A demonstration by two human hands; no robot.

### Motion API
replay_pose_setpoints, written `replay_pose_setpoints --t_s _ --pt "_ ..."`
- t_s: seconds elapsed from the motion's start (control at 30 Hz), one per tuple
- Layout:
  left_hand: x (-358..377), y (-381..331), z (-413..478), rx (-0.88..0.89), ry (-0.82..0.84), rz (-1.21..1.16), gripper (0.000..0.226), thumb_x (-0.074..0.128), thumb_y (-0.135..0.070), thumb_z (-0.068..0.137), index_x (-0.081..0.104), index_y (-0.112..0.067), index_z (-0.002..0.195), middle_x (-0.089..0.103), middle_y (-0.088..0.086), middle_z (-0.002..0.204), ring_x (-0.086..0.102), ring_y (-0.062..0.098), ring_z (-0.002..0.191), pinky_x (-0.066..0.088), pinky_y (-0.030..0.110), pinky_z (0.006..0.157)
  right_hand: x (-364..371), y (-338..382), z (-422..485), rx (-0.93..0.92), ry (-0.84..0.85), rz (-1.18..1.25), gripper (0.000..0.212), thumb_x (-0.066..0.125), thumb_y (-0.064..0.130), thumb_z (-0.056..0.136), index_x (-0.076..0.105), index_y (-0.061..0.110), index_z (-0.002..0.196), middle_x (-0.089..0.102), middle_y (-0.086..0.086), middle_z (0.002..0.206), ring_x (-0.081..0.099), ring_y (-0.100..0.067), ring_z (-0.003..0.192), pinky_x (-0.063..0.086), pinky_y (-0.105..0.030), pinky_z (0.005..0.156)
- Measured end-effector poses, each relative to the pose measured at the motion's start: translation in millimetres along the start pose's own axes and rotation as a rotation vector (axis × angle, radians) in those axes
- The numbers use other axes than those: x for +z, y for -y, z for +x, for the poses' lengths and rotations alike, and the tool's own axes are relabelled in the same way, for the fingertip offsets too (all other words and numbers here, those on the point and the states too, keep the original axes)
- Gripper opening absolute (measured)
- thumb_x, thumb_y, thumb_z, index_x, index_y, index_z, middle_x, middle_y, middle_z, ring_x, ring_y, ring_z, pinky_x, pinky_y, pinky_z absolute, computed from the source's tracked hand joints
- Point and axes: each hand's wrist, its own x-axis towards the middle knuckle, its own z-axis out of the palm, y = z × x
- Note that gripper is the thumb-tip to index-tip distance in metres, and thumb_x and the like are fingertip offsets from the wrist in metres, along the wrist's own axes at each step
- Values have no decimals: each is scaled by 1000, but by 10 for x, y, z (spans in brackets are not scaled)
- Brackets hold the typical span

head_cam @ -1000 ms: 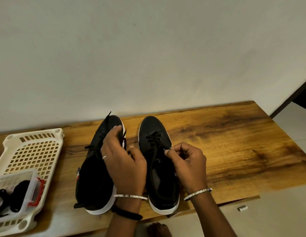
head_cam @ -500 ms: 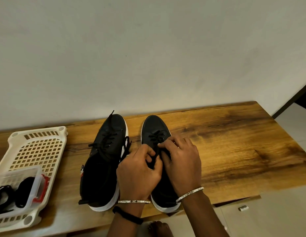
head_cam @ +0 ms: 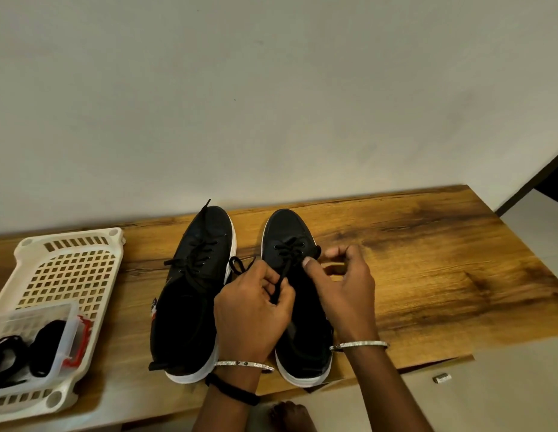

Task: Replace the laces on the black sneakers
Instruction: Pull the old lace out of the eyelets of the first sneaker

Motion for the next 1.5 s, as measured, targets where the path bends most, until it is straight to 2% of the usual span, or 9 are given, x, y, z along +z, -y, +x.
replay_pose_setpoints --t_s 0.13,0.3,0.43,0.5,0.7,0.9,1.07,1.33,1.5 --pt "-15 6 3 -4 14 -10 19 80 -25 74 61 -25 72 54 -14 57 54 0 51 51 23 50 -8 18 -28 -474 152 -293 38 70 18 77 57 30 111 55 17 112 55 -9 105 50 -31 82" --pt "-9 7 13 -9 6 -27 20 80 -24 74 59 -24 71 54 -14 55 53 0 50 52 26 50 6 -72 -22 -661 50 -596 14 73 20 82 73 27 94 69 15 99 56 -14 97 50 -39 80" --pt "-12 5 17 -4 -3 -20 23 80 -24 74 58 -24 70 52 -14 53 53 1 48 50 23 48 -26 -8 -31 -430 -27 -151 22 82 9 79 81 31 86 75 22 87 68 -5 92 44 -14 83" --pt "-9 6 16 -7 -3 -24 23 80 -24 74 58 -25 70 52 -14 53 53 2 49 50 22 48 -29 -3 -13 -339 16 -27 26 82 7 80 80 32 85 75 24 85 70 0 90 48 -13 77" --pt "-6 2 30 -3 -9 -28 23 80 -24 73 57 -24 70 52 -14 53 53 1 48 47 18 47 -107 -50 1 -530 180 -320 41 61 22 75 73 30 114 68 21 111 56 -1 107 45 -20 83" --pt "-7 -9 38 -5 0 -38 23 80 -23 74 58 -24 70 52 -14 52 55 3 48 50 20 47 -43 -111 0 -673 122 -546 19 69 28 86 76 30 103 70 17 106 58 -13 99 49 -41 83" --pt "-8 -12 36 4 -1 -32 23 80 -22 73 57 -24 69 52 -13 51 55 6 48 48 20 47 -40 -130 41 -618 107 -363 21 79 22 81 79 34 98 74 20 101 66 -11 96 50 -45 81" --pt "-13 -1 42 -1 6 -33 24 81 -22 73 57 -25 70 52 -13 52 56 5 49 50 23 48 -40 -120 25 -618 164 -352 27 81 22 81 77 36 104 73 22 100 63 -7 97 53 -45 81" --pt "-13 -12 45 -14 10 -39 24 80 -22 74 56 -25 69 52 -13 51 56 6 49 51 25 48 -4 2 -47 -416 7 -40 16 77 11 85 77 25 92 74 17 93 67 -7 94 54 -29 78"
